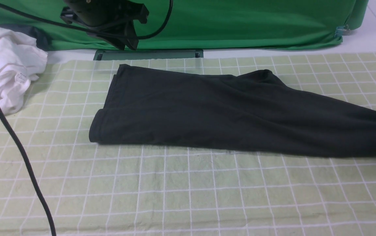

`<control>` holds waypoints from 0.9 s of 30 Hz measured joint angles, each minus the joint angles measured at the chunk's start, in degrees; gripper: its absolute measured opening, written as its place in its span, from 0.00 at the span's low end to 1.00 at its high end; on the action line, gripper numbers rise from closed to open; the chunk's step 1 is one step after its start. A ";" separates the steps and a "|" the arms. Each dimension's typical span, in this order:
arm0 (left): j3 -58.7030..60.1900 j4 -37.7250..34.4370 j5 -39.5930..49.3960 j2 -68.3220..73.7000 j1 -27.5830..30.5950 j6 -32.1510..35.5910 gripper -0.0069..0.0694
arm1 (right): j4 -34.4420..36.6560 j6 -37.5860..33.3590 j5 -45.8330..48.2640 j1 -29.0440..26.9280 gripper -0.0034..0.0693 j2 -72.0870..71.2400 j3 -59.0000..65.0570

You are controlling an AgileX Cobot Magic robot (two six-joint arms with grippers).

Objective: Fold a long-sleeved shirt over a green coffee tablecloth.
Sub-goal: 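Pull the folded dark garment lengthwise by its ends to straighten it flat on the table, then fold the right end of the dark garment over onto its left end with the right gripper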

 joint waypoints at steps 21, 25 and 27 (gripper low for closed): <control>0.00 0.72 0.05 -0.40 0.00 -1.86 0.40 | 7.11 -9.11 -4.55 -0.27 0.21 6.64 -0.10; 0.07 3.14 0.05 -2.33 0.00 -2.12 0.41 | 6.49 -8.86 -2.73 -0.68 0.08 7.02 -1.68; 1.51 3.24 -0.18 -4.56 0.00 -2.46 0.41 | 6.43 -8.49 -1.91 -1.76 0.07 6.94 -2.59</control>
